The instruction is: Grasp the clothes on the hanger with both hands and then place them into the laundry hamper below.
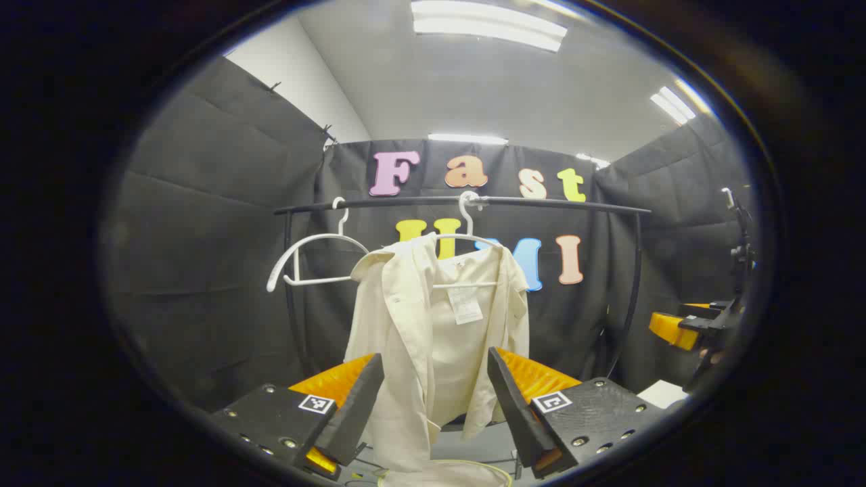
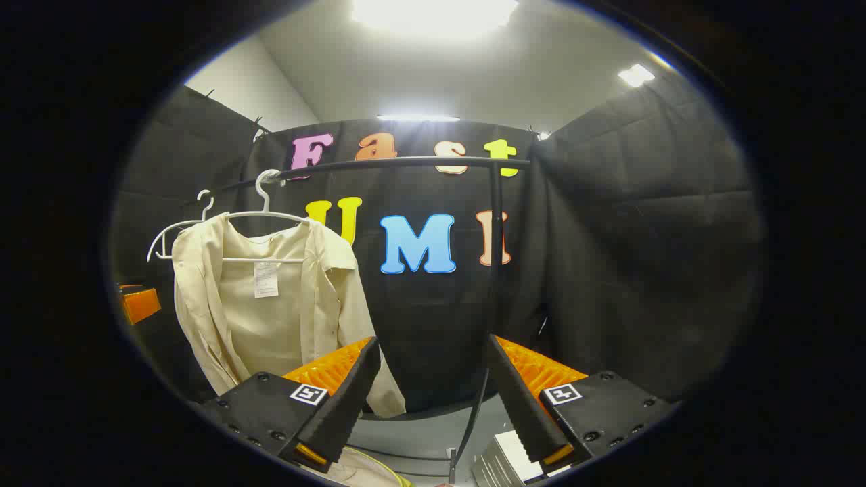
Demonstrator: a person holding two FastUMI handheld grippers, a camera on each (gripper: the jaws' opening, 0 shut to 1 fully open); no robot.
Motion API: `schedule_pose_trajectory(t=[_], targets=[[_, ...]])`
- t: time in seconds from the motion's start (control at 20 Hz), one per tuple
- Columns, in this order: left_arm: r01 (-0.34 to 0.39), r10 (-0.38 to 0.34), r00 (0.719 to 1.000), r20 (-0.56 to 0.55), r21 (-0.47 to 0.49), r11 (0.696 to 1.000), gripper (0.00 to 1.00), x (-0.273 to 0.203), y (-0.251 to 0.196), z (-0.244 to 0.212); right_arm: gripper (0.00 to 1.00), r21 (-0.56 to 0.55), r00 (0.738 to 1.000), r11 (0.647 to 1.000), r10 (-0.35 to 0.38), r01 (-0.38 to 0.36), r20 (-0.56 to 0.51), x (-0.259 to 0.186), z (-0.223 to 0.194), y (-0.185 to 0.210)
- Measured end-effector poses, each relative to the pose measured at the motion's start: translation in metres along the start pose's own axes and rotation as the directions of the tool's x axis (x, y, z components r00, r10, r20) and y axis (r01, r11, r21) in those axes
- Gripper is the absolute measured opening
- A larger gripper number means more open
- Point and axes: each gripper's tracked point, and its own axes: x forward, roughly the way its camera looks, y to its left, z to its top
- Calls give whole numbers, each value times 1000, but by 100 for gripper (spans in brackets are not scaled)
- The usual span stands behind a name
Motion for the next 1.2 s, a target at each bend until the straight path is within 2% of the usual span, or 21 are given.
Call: schedule_pose_trajectory(t=[0.5, 1.1, 1.15, 1.2], targets=[[33, -34, 999, -10, -28, 999, 90, 11, 12, -19, 100, -9, 999, 1000, -22, 22, -26, -3, -4, 15], [37, -37, 999, -30, -19, 999, 91, 19, 26, -31, 100, -15, 994, 999, -39, 38, -100, 4, -13, 31], [33, -33, 999, -35, -25, 999, 91, 25, 26, -33, 97, -19, 994, 999, -43, 41, -96, 5, -12, 30], [27, -28, 999, -41, -31, 999, 91, 31, 26, -33, 100, -21, 995, 999, -47, 45, -92, 5, -12, 27]])
